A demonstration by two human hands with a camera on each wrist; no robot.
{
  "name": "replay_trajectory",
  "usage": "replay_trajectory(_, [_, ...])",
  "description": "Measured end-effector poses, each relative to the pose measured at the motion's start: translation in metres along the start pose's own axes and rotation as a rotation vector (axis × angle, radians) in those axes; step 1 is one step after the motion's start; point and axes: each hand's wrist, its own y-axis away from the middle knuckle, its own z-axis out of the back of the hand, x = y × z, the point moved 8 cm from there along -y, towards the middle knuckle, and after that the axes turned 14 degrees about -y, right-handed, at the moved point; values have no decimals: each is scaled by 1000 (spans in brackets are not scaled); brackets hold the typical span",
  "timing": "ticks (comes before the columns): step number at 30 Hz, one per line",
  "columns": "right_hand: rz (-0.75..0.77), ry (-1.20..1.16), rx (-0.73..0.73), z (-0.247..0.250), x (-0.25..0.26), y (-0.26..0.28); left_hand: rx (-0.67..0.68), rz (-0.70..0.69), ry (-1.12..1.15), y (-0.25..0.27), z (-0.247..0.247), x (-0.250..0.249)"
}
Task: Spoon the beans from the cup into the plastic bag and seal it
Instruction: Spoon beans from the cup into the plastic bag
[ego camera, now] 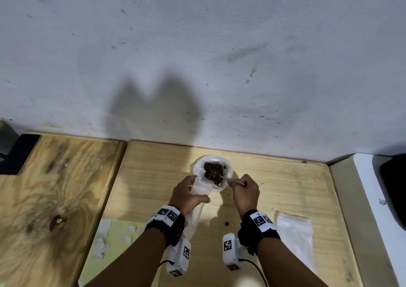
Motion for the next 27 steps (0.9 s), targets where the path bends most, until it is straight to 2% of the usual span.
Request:
replay_trajectory(6, [-253,-174,-57,9,-25,-7,15,-8,-26,-2,0,-2])
replay_trajectory(11, [-321,-289,-54,22,-24,-9,-12,-23,-19,1,2,-2])
replay_trajectory(22, [-146,-373,127,46,11,3,-78,-70,6,10,2,-3])
replay_trajectory(27, [24,-310,194,49,36,18,-67,-77,-24,13,-1,-2])
